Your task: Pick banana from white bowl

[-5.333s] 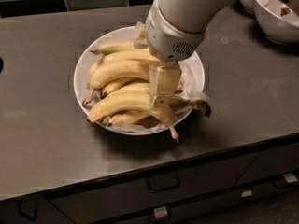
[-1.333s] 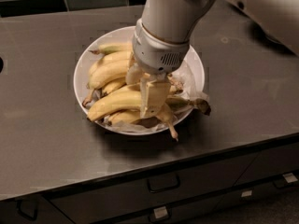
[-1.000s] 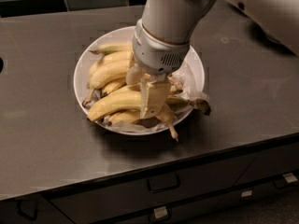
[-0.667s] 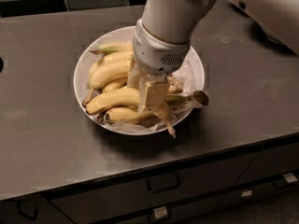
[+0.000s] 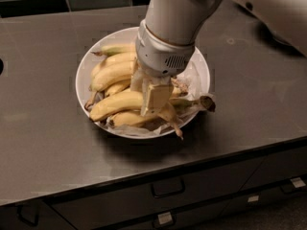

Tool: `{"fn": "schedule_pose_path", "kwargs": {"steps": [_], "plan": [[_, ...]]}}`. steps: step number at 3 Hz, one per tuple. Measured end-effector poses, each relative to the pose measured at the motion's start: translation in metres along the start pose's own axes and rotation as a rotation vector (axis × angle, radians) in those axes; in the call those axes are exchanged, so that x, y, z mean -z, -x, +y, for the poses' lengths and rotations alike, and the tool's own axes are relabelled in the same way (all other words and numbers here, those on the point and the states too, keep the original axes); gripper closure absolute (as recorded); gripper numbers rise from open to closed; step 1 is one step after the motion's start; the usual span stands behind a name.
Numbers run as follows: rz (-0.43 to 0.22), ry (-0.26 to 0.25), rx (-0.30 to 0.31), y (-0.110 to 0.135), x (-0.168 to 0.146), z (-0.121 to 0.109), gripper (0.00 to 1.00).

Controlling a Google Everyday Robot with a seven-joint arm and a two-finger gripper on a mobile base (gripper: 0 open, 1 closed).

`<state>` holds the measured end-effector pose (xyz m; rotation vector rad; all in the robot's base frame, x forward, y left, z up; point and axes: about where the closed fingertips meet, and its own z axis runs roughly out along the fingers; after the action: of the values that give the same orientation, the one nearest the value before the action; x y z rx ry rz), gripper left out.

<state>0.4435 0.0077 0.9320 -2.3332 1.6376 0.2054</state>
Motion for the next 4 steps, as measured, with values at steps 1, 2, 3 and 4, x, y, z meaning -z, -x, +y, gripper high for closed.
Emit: {"fn": "schedule_pose_path", "kwargs": {"steps": [1, 2, 3, 4], "plan": [[0.000, 0.000, 0.000, 0.000, 0.000, 0.000, 1.00], [0.000, 0.000, 0.000, 0.000, 0.000, 0.000, 1.00], [0.000, 0.000, 0.000, 0.001, 0.000, 0.000, 1.00], [-0.009, -0.077, 0.013, 0.004, 0.016, 0.005, 1.00]]}}
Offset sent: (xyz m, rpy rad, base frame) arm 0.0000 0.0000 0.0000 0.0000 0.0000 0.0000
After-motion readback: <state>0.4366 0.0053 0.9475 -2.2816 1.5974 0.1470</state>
